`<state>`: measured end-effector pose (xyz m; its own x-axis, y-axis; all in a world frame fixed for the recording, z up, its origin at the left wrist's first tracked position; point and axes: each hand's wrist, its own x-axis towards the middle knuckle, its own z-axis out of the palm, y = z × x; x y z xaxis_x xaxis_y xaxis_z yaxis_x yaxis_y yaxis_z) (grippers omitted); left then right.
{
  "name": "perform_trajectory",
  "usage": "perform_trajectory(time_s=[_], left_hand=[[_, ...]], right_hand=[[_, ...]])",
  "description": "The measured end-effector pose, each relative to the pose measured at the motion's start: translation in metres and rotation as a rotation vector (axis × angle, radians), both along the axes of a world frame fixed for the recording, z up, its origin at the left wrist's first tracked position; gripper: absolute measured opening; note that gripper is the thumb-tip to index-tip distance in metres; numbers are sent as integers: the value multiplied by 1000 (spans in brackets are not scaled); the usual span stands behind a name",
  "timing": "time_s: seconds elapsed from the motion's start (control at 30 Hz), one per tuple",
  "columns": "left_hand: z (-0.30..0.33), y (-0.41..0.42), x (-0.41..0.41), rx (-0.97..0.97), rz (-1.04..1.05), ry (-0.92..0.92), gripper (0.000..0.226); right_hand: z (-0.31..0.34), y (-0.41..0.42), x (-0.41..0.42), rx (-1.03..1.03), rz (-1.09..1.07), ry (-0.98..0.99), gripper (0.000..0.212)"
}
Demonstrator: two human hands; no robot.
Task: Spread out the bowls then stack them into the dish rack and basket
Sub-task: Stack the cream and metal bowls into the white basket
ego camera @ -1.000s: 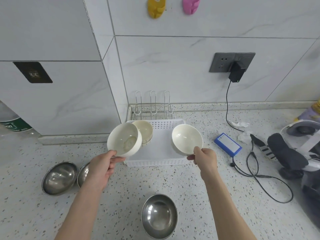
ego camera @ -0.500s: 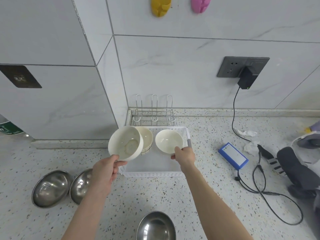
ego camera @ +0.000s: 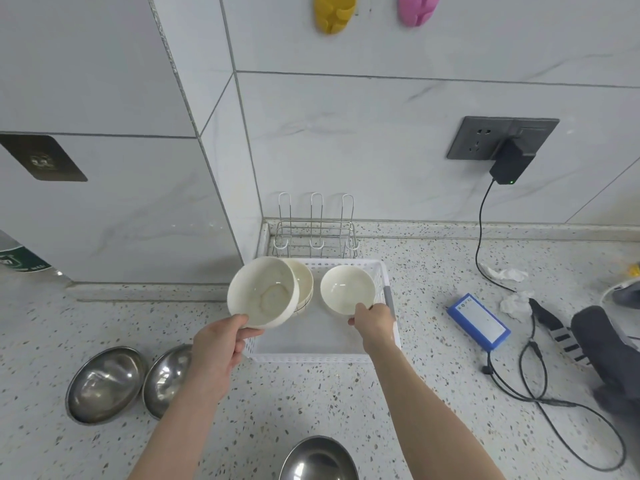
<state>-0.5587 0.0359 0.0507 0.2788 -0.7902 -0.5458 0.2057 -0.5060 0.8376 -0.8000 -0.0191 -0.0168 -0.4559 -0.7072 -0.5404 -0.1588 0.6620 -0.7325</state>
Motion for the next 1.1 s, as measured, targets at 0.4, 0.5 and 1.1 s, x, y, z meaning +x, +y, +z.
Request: perform_trajectory(time_s=[0.4, 0.5, 1.1], left_hand=[[1, -2, -14, 38, -74, -9, 8], [1, -3, -22, 32, -95, -30, 8], [-2, -56, -106, -27, -268, -217, 14]], right_hand=[[10, 7, -6, 59, -48, -210, 26], [20, 14, -13, 74, 18, -189, 20], [59, 29, -28, -293, 233, -226, 34]])
